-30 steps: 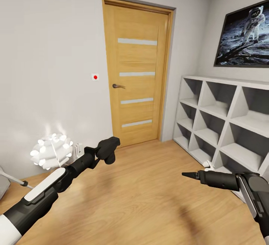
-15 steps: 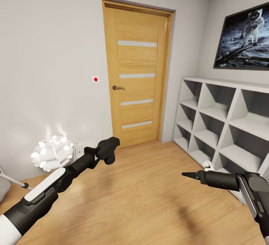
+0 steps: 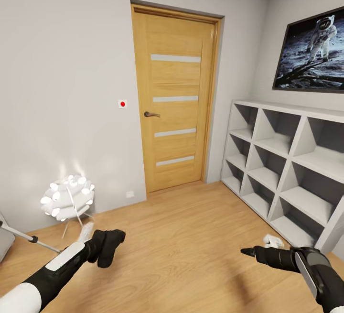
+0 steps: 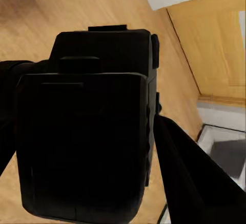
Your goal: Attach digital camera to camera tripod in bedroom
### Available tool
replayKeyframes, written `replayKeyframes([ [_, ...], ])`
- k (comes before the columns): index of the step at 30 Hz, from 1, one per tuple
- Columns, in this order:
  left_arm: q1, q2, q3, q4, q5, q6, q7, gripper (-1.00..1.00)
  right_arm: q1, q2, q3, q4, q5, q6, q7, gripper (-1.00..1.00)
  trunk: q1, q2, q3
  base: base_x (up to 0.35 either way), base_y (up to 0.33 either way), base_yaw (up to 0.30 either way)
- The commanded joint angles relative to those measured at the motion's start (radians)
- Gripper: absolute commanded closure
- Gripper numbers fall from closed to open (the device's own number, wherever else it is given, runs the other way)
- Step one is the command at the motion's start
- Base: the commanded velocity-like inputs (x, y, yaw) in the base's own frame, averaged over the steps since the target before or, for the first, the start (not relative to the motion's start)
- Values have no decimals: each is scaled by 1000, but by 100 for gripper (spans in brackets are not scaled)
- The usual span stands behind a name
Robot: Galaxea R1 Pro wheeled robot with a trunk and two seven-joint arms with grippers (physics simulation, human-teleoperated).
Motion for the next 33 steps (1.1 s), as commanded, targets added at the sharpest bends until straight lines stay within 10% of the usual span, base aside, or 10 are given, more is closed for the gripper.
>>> replayKeyframes([
  [1, -1, -15, -5, 38, -64, 26, 44, 100, -1, 2, 1, 64, -6, -20, -56, -100, -4, 6, 2, 0, 0, 0],
  [7, -1, -133, -52, 262, -212, 181, 115, 100, -1, 8, 92, 343, 49, -199, -155, -100, -27, 48, 21, 0, 0, 0],
  [8, 1, -258, -111, 483, -282, 237, 117, 100, -1, 36, 151, 569, 103, -420, -229, -100, -31, 55, 24, 0, 0, 0],
  [12, 67, -352, -136, 629, -362, 250, 84, 100, 0, 78, 173, 780, 149, -613, -354, -100, -46, 83, 37, 0, 0, 0],
  [23, 332, -385, -144, 686, -642, 143, -71, 100, 159, 107, 182, 873, 181, -742, -461, -100, -88, 160, 71, 0, 0, 0],
  [33, 380, -377, -141, 688, -645, 76, -81, 100, 178, 130, 182, 873, 180, -748, -490, -100, -127, 230, 102, 0, 0, 0],
])
